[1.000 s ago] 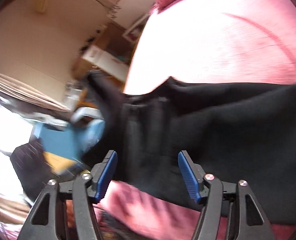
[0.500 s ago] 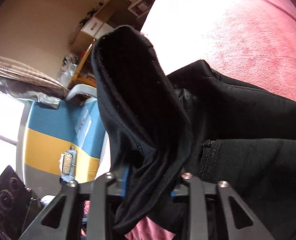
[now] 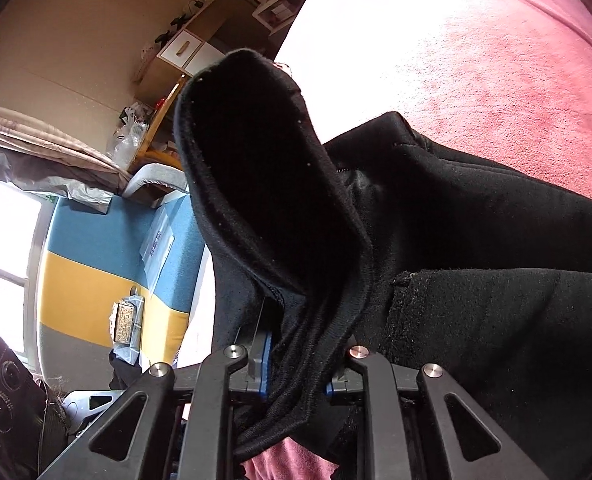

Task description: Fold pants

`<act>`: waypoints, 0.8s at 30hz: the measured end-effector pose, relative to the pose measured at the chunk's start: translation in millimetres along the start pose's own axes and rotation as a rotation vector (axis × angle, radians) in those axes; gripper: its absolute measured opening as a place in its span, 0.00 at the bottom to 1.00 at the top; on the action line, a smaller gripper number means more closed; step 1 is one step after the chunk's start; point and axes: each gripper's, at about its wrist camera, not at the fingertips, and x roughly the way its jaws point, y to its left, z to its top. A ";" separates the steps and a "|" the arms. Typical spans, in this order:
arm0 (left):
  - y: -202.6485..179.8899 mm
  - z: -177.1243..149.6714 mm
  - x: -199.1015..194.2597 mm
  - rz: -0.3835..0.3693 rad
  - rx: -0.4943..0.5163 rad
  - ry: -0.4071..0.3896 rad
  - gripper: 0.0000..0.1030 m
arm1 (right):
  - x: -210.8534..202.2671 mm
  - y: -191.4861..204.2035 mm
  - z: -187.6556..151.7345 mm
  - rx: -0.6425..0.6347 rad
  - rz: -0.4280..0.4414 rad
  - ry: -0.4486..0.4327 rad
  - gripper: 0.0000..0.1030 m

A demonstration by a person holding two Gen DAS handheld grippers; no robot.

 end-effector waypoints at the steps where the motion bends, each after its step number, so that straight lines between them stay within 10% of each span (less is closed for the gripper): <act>1: -0.3 -0.4 0.0 0.002 0.001 -0.001 0.21 | -2.0 -2.7 -0.7 0.002 0.001 -0.002 0.17; 16: 16.0 -17.2 -37.9 -0.051 -0.008 -0.050 0.28 | -20.9 -2.0 -3.8 -0.021 0.029 -0.038 0.14; 21: 72.7 -23.1 -83.1 -0.234 -0.180 -0.140 0.28 | -31.9 3.3 -2.7 -0.035 0.040 -0.048 0.14; 24: 125.8 -29.4 -110.8 -0.197 -0.352 -0.230 0.28 | -40.4 5.9 -1.8 -0.036 0.064 -0.058 0.14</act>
